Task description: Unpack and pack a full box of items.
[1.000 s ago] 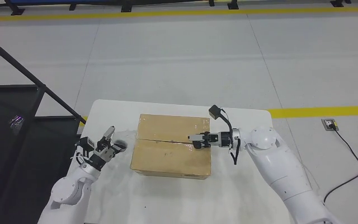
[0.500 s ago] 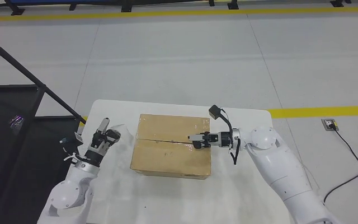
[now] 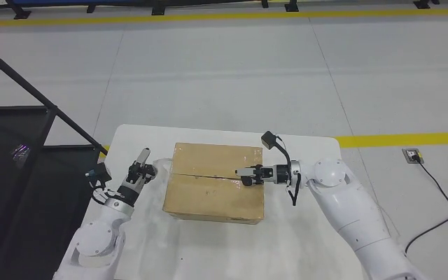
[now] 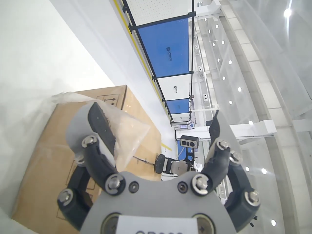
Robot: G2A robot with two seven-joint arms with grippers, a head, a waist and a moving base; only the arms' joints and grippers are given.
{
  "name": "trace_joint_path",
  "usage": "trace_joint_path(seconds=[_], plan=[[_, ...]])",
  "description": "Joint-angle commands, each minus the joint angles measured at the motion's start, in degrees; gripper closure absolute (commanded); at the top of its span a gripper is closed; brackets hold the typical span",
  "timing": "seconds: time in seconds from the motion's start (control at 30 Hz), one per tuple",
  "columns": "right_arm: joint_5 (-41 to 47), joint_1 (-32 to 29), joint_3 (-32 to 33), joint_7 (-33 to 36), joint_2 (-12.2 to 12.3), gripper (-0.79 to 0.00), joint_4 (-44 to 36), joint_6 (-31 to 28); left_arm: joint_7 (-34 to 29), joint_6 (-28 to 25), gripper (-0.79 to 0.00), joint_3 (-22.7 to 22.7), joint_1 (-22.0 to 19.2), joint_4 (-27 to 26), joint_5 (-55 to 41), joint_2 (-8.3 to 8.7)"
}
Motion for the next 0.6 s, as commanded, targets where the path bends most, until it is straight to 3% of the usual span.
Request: trace_joint_path(seconds=[0.0,0.1,0.23,0.4,0.57], plan=[[0.00,0.00,0.00,0.00,0.00,-0.785,0.00,0.00,-0.91,-1.93,-0.785,-1.87,2.28,0.17,-0.25,0.24],[0.00,0.00,0.00,0.00,0.00,-0.785,0.00,0.00,-2.67,-4.03,-0.785,-4.99,4.33,2.63,-0.72,0.66],[0.00,0.00,0.00,0.00,0.00,-0.785,0.00,0.00,-10.52,-5.17,-0.785,-7.95,3.70,7.67,-7.58,1.11],[0.00,0.00,0.00,0.00,0.00,-0.785,0.00,0.00,-20.79,-6.03,-0.785,-8.29,1.43,13.35,-13.19,1.50],[0.00,0.00,0.00,0.00,0.00,-0.785,0.00,0.00,-27.19,-10.41,-0.785,-9.02,3.80,14.11,-15.81,1.78]])
